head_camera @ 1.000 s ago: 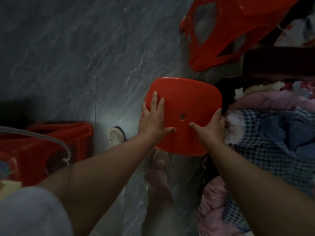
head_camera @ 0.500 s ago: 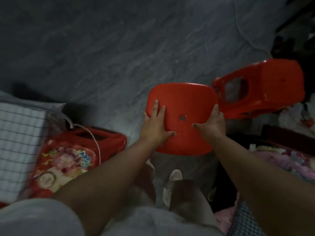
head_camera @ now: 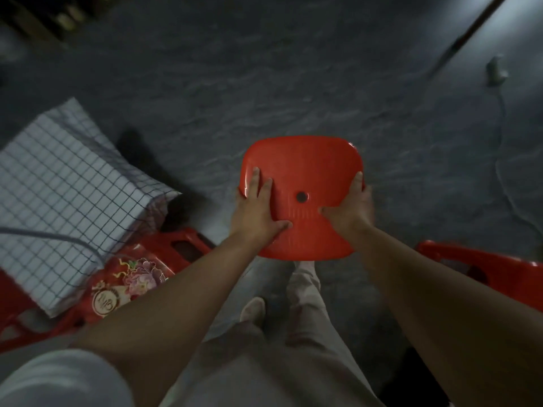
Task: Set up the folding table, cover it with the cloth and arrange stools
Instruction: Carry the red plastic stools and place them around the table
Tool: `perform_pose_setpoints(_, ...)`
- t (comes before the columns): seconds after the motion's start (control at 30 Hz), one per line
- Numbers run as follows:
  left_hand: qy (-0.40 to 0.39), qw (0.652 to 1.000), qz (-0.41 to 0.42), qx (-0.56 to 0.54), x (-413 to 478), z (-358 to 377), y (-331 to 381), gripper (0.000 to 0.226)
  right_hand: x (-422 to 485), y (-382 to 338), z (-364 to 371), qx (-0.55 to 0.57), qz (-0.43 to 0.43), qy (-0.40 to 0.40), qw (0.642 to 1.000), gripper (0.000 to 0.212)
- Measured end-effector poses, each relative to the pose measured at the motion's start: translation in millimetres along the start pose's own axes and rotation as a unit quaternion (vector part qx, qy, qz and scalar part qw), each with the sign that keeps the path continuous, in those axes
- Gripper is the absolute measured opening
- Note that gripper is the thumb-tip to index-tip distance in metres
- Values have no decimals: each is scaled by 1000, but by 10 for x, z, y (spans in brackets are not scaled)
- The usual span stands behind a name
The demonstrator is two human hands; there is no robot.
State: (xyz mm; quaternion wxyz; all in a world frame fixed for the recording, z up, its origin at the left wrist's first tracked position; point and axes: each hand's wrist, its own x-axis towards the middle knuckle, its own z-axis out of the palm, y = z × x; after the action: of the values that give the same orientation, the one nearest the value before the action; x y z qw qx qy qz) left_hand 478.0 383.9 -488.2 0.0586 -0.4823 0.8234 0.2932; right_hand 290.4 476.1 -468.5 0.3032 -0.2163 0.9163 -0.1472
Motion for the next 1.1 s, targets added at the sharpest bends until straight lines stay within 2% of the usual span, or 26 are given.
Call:
perform_pose_setpoints(0.2, 29, 995, -87, -29, 575, -295, -2, 122, 739, -620, -66, -45, -77, -44, 995, 121)
perform_pose_setpoints(0.4, 69, 986, -138, -64, 1007, -603, -234, 121, 1196, -1352, 25, -95, -137, -88, 982, 122)
perform_pose_setpoints(0.73, 93, 962, -219, -132, 1764, -1079, -1245, 122, 1698, -2866, 667, -159, -224, -129, 953, 116)
perform_pose_setpoints(1.1, 112, 940, -280, -158, 2384, -1526, -2360, 123, 2089, -4220, 1572, -206, -262, -168, 928, 116)
